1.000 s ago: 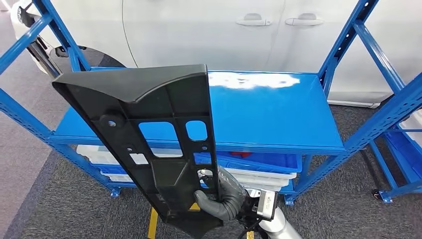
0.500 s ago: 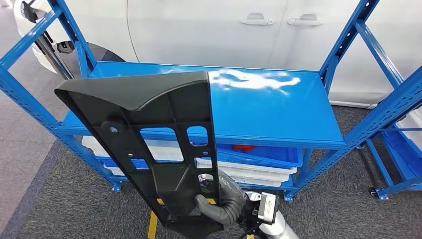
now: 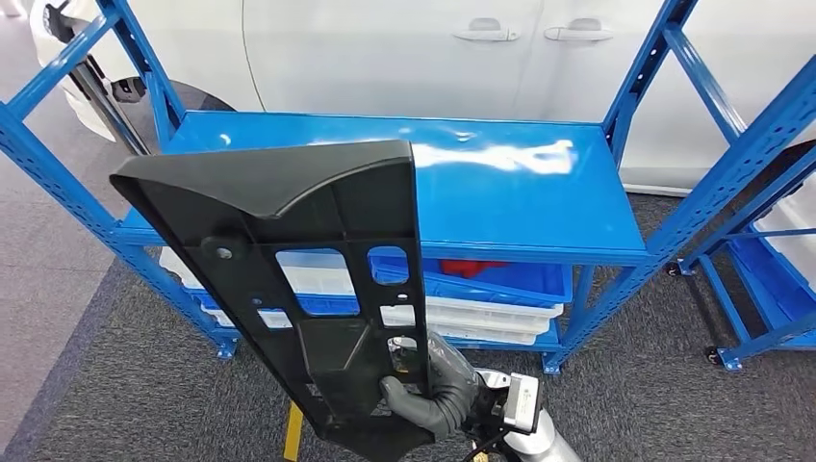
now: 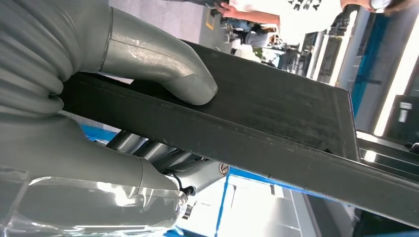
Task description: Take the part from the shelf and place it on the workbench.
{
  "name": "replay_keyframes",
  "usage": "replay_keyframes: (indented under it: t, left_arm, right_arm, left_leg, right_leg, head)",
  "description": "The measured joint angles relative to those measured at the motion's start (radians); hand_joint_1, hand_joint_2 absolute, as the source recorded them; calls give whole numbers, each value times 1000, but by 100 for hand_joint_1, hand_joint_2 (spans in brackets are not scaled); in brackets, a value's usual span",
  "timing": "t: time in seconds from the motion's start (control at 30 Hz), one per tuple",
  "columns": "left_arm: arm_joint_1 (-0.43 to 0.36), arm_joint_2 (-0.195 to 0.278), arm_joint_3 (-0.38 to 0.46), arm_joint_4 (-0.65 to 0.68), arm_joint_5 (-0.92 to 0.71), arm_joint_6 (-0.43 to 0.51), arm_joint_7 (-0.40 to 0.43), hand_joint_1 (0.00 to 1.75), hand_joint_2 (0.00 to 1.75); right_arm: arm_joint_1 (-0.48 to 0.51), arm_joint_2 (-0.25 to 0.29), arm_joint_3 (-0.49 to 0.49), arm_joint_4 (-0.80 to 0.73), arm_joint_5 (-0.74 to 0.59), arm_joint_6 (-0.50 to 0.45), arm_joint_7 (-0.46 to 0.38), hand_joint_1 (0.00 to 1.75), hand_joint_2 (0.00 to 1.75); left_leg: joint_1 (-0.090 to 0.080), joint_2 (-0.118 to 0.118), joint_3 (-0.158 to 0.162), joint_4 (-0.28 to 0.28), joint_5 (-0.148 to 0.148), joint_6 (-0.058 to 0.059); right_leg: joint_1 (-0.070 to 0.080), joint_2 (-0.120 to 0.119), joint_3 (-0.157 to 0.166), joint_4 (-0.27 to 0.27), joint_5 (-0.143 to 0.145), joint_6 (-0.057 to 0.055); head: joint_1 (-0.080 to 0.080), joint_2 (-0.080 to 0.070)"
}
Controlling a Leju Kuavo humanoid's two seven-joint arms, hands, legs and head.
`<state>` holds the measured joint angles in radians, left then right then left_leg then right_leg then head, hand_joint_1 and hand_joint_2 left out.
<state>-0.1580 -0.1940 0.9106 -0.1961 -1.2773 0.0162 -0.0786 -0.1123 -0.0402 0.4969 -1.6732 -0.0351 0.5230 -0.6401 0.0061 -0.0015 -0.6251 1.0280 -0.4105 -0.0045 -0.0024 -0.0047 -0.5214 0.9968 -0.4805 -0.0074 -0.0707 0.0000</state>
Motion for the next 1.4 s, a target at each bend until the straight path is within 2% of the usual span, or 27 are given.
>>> replay_keyframes:
  t: [0.07, 0.13, 0.17, 0.2, 0.23, 0.3, 0.37, 0.43, 0.5, 0.53, 0.63, 0.67, 0.7, 0.73, 0.8, 0.87, 0.9, 0.97, 1.03, 1.07, 1.13, 1.17, 1.2, 1.23, 1.3, 1.37, 1.4]
  left_arm:
    - [1, 0, 0, 0, 0, 0, 2, 0, 175]
    - [1, 1, 0, 0, -1, 0, 3, 0, 175]
    - [1, 1, 0, 0, -1, 0, 4, 0, 175]
    - [1, 1, 0, 0, -1, 0, 4, 0, 175]
    - [0, 1, 0, 0, -2, 0, 4, 0, 175]
    - [-2, 2, 0, 0, -2, -1, 5, 0, 175]
    - [-6, 2, 0, 0, -2, -2, 5, 0, 175]
    - [-7, 3, 0, 0, -3, -3, 5, 0, 175]
    - [-6, 2, 0, 0, -3, -4, 5, 0, 175]
    - [-7, 2, 0, 0, -4, -4, 6, 0, 175]
    - [-8, 2, 0, 0, -4, -7, 7, 0, 175]
    - [-7, 2, 0, 0, -4, -7, 7, 0, 175]
    - [-6, 2, 0, 0, -4, -7, 7, 0, 175]
    - [-5, 2, 0, 0, -4, -7, 8, 0, 175]
    - [-4, 1, 0, 0, -4, -7, 8, 0, 175]
    - [-4, 1, 0, 0, -4, -6, 7, 0, 175]
    - [-4, 1, 0, 0, -4, -6, 7, 0, 175]
    - [-4, 0, 0, 0, -4, -6, 6, 0, 175]
    - [-3, 1, 0, 0, -3, -6, 5, 0, 175]
    - [-2, 1, 0, 0, -3, -5, 5, 0, 175]
    - [-1, 2, 0, 0, -3, -5, 5, 0, 175]
    - [-1, 2, 0, 0, -3, -5, 5, 0, 175]
    - [-1, 2, 0, 0, -3, -4, 6, 0, 175]
    - [-1, 2, 0, 0, -3, -3, 6, 0, 175]
    - [-1, 2, 0, 0, -3, -2, 6, 0, 175]
    - [-4, 3, 0, 0, -3, -1, 6, 0, 175]
    - [-5, 3, 0, 0, -3, 0, 5, 0, 175]
  right_arm:
    - [0, 4, 0, 0, 0, 0, 0, 175, 175]
    - [0, 7, -1, 0, 1, 1, 0, 175, 175]
    - [1, 7, -1, 0, 1, 2, 0, 175, 175]
    - [1, 7, -1, 0, 1, 2, 0, 175, 175]
    - [1, 7, -1, 0, 2, 3, 0, 175, 175]
    - [2, 7, -1, -1, 2, 4, 0, 175, 175]
    - [1, 7, -2, -1, 1, 5, 0, 175, 175]
    - [1, 7, -3, -1, 1, 7, 0, 175, 175]
    - [2, 7, -4, -1, 1, 9, 0, 175, 175]
    - [2, 7, -4, -1, 1, 10, 0, 175, 175]
    - [2, 7, -5, -1, 2, 13, 1, 175, 175]
    - [2, 7, -5, -1, 2, 14, 2, 175, 175]
    - [2, 7, -5, -1, 2, 14, 2, 175, 175]
    - [2, 7, -5, -1, 3, 15, 3, 175, 175]
    - [2, 7, -5, -2, 3, 15, 5, 175, 175]
    - [2, 7, -5, -7, 3, 15, 6, 175, 175]
    - [1, 7, -5, -10, 3, 15, 6, 175, 175]
    - [1, 7, -5, -12, 3, 16, 6, 175, 175]
    - [2, 7, -5, -12, 3, 16, 6, 175, 175]
    - [2, 7, -5, -12, 3, 17, 6, 175, 175]
    - [2, 7, -5, -12, 3, 17, 5, 175, 175]
    - [2, 7, -5, -12, 3, 17, 5, 175, 175]
    - [2, 7, -5, -12, 3, 18, 5, 175, 175]
    - [2, 7, -5, -12, 3, 18, 6, 175, 175]
    - [2, 7, -5, -13, 3, 18, 6, 175, 175]
    - [2, 7, -6, -14, 3, 18, 5, 175, 175]
    - [2, 7, -6, -15, 3, 18, 6, 175, 175]
  left_leg:
    - [2, -1, -25, 68, -73, -8]
    - [4, -1, -60, 195, -163, -15]
    - [4, -1, -68, 250, -185, -18]
    - [4, 0, -62, 274, -180, -19]
    - [4, 0, -38, 262, -156, -19]
    - [4, -1, 56, 145, -110, -13]
    - [1, -2, 144, 13, -113, -3]
    - [-4, -4, 165, -33, -122, 8]
    - [-1, -1, 150, -33, -104, 21]
    - [0, 2, 140, -35, -92, 29]
    - [0, 5, 95, -34, -53, 41]
    - [0, 6, 76, -33, -40, 41]
    - [-1, 7, 59, -30, -29, 40]
    - [-2, 7, 41, -27, -18, 39]
    - [-2, 7, 11, -18, 0, 35]
    - [-4, 6, -6, -13, 16, 27]
    - [-4, 6, -9, -14, 24, 22]
    - [-4, 6, -11, -22, 43, 9]
    - [-2, 4, -22, -7, 22, -2]
    - [-2, 3, -34, 24, -18, -8]
    - [2, 3, -67, 143, -122, -17]
    - [4, 3, -80, 210, -155, -21]
    - [5, 3, -84, 259, -161, -24]
    - [6, 3, -72, 280, -144, -27]
    - [8, 3, 4, 210, -86, -27]
    - [6, 2, 113, 60, -92, -20]
    - [4, 1, 147, 4, -108, -14]
  right_leg:
    - [-5, -4, -17, -7, 21, -12]
    - [-3, -5, -44, -5, 39, -17]
    - [-2, -5, -59, -3, 50, -17]
    - [-1, -6, -74, -1, 59, -16]
    - [-1, -6, -89, 2, 69, -14]
    - [-1, -5, -114, 10, 85, -9]
    - [1, -6, -129, 18, 100, 1]
    - [2, -6, -133, 18, 117, 13]
    - [-1, -4, -140, 21, 117, 25]
    - [-2, -2, -149, 41, 90, 30]
    - [-6, 0, -196, 210, -60, 42]
    - [-6, 0, -205, 270, -87, 44]
    - [-7, 0, -202, 305, -86, 45]
    - [-7, 0, -182, 306, -66, 44]
    - [-6, 1, -90, 206, -18, 36]
    - [-1, 1, 11, 62, -25, 24]
    - [2, 2, 37, 18, -37, 18]
    - [5, 2, 40, -6, -32, 7]
    - [1, -2, 25, -15, -8, -7]
    - [-2, -3, 14, -19, 6, -14]
    - [-2, -5, -17, -19, 31, -21]
    - [-1, -6, -34, -17, 44, -21]
    - [-1, -6, -53, -14, 56, -20]
    - [-1, -7, -72, -10, 68, -18]
    - [-2, -7, -106, 1, 87, -12]
    - [0, -7, -131, 15, 103, -3]
    - [1, -7, -137, 18, 111, 3]
  head:
    - [0, 0]
    - [0, 0]
    - [0, 0]
    - [0, 0]
    - [0, 0]
    - [0, 0]
    - [0, 0]
    - [0, 0]
    - [0, 0]
    - [0, 0]
    - [0, 0]
    - [0, 0]
    - [0, 0]
    - [0, 0]
    - [0, 0]
    - [0, 0]
    - [0, 0]
    - [0, 0]
    - [0, 0]
    - [0, 0]
    - [0, 0]
    - [0, 0]
    - [0, 0]
    - [0, 0]
    - [0, 0]
    - [0, 0]
    - [0, 0]
